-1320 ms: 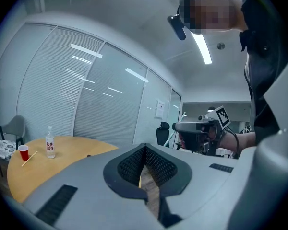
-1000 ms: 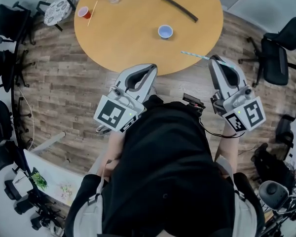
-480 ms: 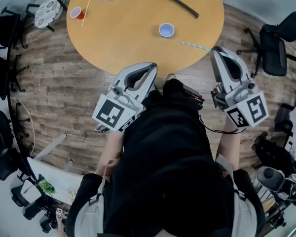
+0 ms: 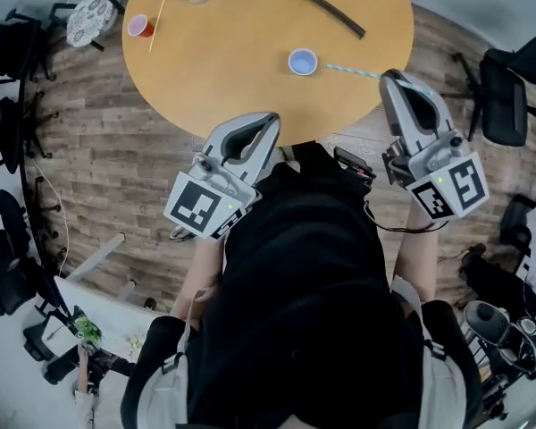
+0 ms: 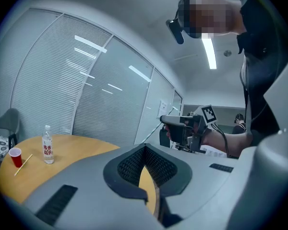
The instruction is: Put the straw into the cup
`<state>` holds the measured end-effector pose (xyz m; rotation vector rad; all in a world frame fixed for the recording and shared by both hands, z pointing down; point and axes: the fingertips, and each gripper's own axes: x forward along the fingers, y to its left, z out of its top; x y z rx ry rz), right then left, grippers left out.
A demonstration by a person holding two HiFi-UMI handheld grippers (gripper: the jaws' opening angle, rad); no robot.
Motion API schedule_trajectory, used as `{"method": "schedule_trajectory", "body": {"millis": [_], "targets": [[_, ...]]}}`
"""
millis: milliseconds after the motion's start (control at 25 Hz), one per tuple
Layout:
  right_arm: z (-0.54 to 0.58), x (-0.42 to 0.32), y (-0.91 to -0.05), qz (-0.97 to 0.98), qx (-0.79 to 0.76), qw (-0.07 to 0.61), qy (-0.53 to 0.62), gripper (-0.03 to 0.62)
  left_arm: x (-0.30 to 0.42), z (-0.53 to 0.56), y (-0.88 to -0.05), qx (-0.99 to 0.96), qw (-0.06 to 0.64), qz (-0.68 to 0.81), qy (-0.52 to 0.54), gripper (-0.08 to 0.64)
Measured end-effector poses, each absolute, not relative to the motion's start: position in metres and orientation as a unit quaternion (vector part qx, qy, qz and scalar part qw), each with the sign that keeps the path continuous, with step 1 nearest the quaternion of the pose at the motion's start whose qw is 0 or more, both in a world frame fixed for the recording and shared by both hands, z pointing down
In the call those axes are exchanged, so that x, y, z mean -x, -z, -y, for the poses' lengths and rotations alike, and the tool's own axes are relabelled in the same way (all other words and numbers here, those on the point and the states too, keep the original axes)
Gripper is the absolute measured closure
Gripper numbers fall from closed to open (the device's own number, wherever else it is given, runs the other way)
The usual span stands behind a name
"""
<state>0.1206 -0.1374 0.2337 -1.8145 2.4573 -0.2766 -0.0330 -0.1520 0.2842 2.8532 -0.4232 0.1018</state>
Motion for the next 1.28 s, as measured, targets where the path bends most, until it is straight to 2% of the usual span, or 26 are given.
{"method": "schedule_trajectory", "body": {"millis": [640,1280], "targets": [[0.209,-0.153,-0.318,-0.84,0.519,0.013,0.16,0.557,-0.019,0.182,-0.295,-0.965,0.138,0.214,-0.059,0.549],[0.264,-0.145,-0.421,-0.852,0.462,-0.023,0.245,0.557,-0.026,0.2,-0.323,-0.941,0.179,0.276,-0.08,0.549]]}}
